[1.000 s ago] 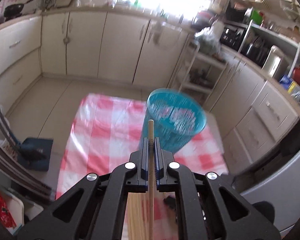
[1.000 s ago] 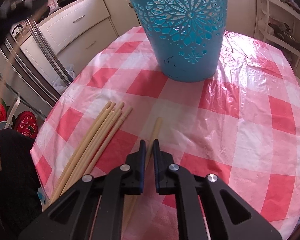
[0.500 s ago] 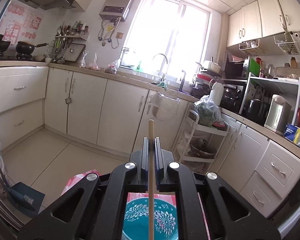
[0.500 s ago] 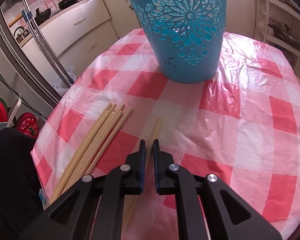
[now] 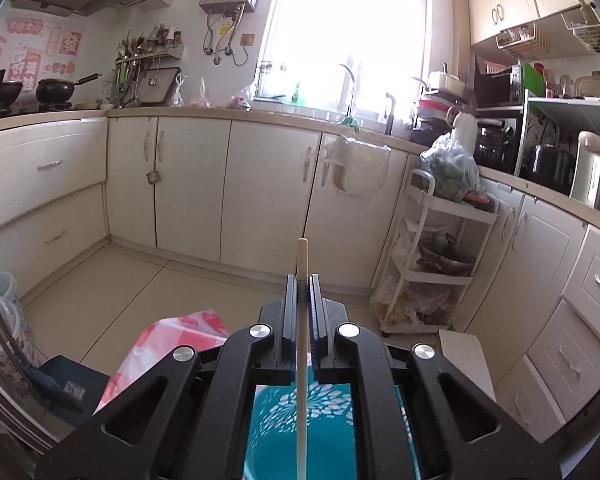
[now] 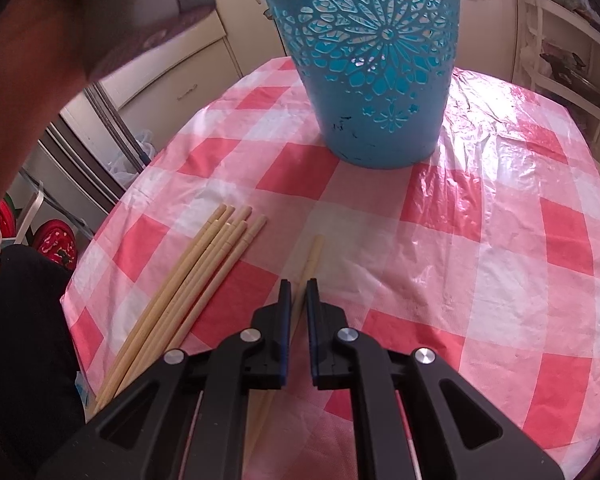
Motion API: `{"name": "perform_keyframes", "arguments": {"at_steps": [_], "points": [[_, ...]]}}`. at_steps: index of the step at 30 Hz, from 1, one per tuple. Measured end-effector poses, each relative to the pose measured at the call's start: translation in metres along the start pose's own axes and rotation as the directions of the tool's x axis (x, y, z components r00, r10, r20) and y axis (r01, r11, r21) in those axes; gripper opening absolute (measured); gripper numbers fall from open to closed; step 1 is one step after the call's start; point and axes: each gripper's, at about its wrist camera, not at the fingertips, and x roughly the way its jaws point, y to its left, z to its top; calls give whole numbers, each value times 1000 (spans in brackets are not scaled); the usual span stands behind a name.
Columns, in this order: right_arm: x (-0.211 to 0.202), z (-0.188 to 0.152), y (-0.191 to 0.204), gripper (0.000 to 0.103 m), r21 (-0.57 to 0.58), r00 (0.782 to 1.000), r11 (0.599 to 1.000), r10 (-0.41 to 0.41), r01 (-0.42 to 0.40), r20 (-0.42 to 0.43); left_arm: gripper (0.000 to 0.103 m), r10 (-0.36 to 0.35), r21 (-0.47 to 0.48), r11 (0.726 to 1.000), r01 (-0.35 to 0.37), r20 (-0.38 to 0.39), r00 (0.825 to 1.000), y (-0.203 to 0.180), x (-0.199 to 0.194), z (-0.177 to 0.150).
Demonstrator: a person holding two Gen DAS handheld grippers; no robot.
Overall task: Organize utensils
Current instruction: 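Carry the chopstick over the blue basket and open the left gripper, then close the right gripper on a chopstick and lift it over the basket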
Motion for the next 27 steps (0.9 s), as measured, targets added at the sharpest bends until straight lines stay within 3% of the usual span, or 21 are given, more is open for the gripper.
{"name": "perform_keyframes", "arguments": {"at_steps": [4, 7, 9, 15, 19, 24, 27], "points": [[1, 1, 2, 9, -6, 1000, 1000, -9, 9, -1, 8, -1, 40, 999, 4, -71, 997, 8, -2, -20], [1, 0, 4, 10, -5, 1000, 1000, -7, 6, -5, 29, -2, 34, 999, 6, -103, 995, 22, -17, -23], [1, 0, 3, 11, 5, 1000, 1000, 6, -6, -15, 53, -1, 28, 1000, 4, -105, 994, 34, -35, -21], [-2, -5, 6, 13, 14, 1000, 1000, -10, 11, -16, 89, 19, 41, 999, -16, -66, 998, 65, -98, -14], [-1, -6, 18, 13, -33, 995, 995, -94, 93, -19, 92, 33, 14, 999, -32, -54, 998, 89, -111, -24], [1, -11, 31, 13, -89, 983, 979, -183, 183, 2, 92, -19, -157, 988, -13, -199, 980, 127, -89, -33], [0, -10, 25, 7, -50, 985, 983, -175, 175, 2, 92, -1, -206, 978, -41, -200, 980, 142, -88, -34]]}}
